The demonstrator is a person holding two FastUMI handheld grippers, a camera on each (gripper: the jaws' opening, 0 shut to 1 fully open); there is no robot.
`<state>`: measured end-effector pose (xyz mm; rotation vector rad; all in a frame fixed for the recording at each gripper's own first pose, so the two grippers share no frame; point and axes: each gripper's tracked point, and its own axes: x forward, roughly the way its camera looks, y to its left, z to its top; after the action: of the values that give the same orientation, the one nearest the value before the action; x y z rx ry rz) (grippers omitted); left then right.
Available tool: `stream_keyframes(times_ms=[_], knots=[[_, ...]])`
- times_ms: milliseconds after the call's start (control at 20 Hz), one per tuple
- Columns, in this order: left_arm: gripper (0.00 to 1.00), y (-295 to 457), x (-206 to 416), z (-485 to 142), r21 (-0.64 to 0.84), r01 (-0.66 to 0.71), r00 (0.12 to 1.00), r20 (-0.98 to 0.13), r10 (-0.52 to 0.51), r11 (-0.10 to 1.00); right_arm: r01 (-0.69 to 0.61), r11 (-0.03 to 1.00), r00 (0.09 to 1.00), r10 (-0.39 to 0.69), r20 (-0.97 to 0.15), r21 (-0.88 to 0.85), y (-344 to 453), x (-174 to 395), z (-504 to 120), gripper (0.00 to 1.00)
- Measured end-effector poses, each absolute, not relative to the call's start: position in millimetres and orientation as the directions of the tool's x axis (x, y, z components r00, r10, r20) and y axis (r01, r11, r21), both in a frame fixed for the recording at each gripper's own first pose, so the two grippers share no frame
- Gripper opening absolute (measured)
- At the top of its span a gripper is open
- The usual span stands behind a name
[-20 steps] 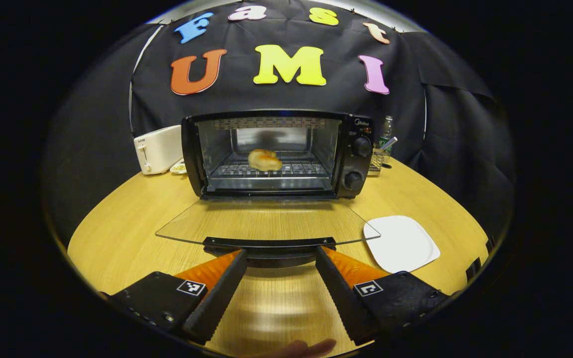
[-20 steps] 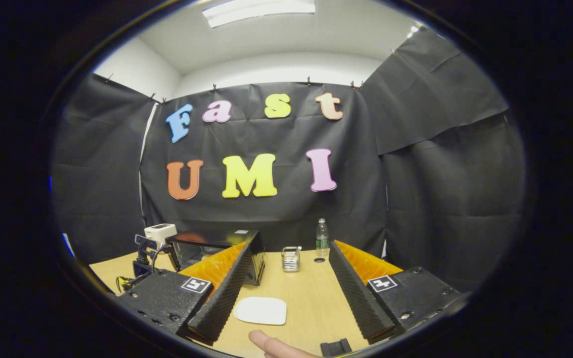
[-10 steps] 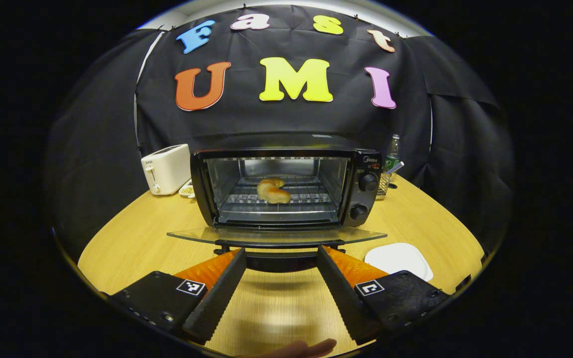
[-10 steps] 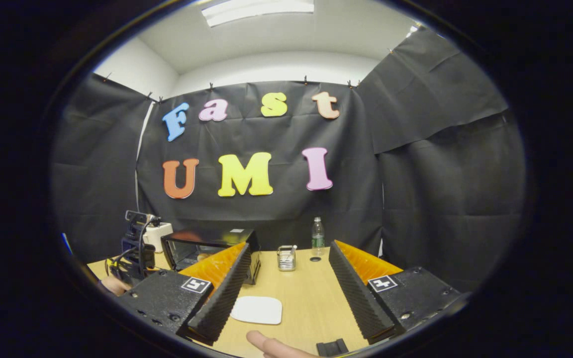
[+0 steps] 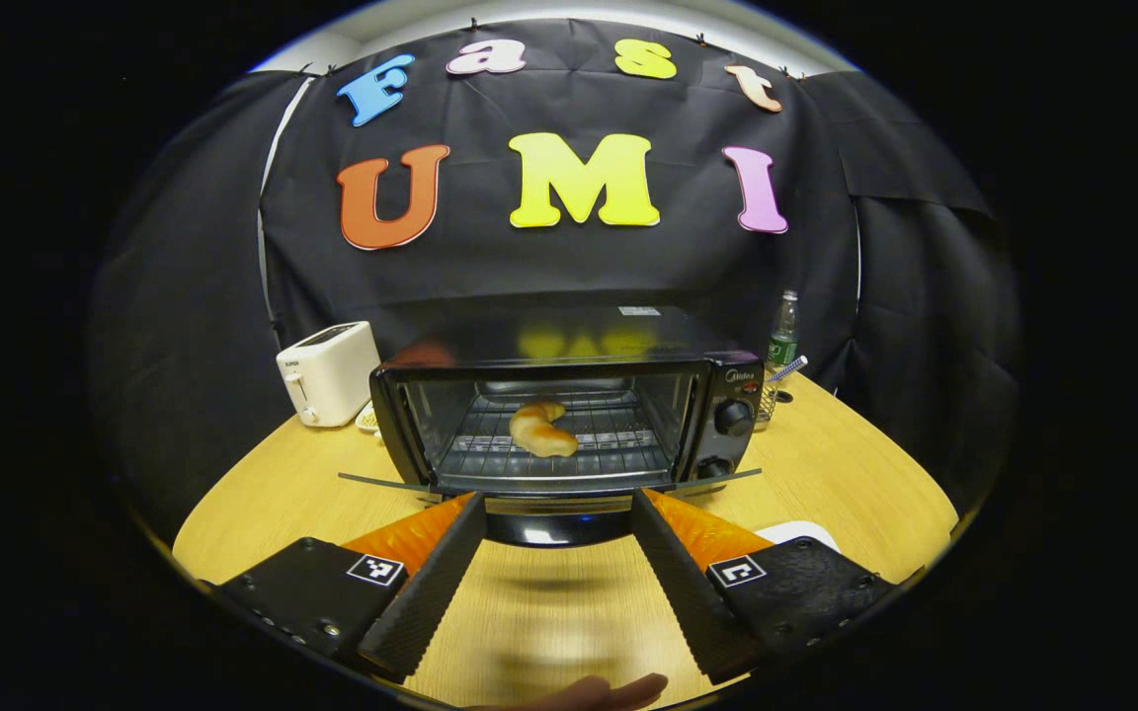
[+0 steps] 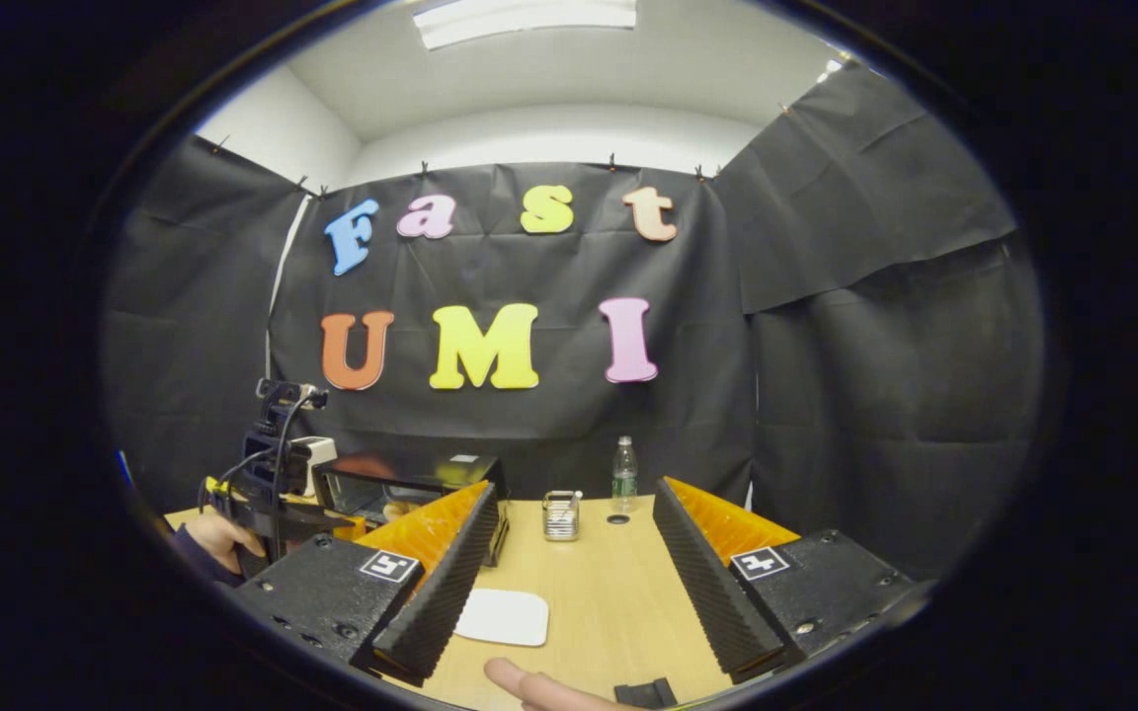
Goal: Open the electric oven with the left hand, put the food in, and close the electric oven.
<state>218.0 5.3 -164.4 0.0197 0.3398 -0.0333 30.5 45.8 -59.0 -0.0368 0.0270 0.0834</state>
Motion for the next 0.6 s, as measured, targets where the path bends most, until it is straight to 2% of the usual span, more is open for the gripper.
stream_keyframes(times_ms=[300,350,450,500,600], knots=[[0.96,6.5,259.0,-142.6,0.003,0.016,0.943,-0.332,-0.014,1.000,-0.072,0.997,0.997,0.071,-0.029,-0.035,40.3,30.7,-45.4,1.00],[0.96,8.9,266.1,-140.4,0.003,0.010,0.944,-0.329,-0.009,1.000,-0.071,0.997,0.997,0.070,-0.028,-0.034,39.1,29.4,-44.2,0.96],[0.96,23.9,271.4,-122.1,0.044,-0.022,0.956,-0.293,0.034,0.999,-0.063,0.998,0.998,0.062,-0.019,-0.029,34.6,25.1,-41.2,1.00],[0.96,24.9,270.3,-113.5,0.058,-0.017,0.961,-0.275,0.032,0.998,-0.059,0.998,0.998,0.059,-0.015,-0.025,33.0,23.9,-40.1,0.96],[0.96,25.8,261.0,-95.2,0.072,-0.022,0.970,-0.241,0.038,0.997,-0.056,0.998,0.998,0.056,-0.013,-0.016,30.7,21.6,-40.4,0.99]])
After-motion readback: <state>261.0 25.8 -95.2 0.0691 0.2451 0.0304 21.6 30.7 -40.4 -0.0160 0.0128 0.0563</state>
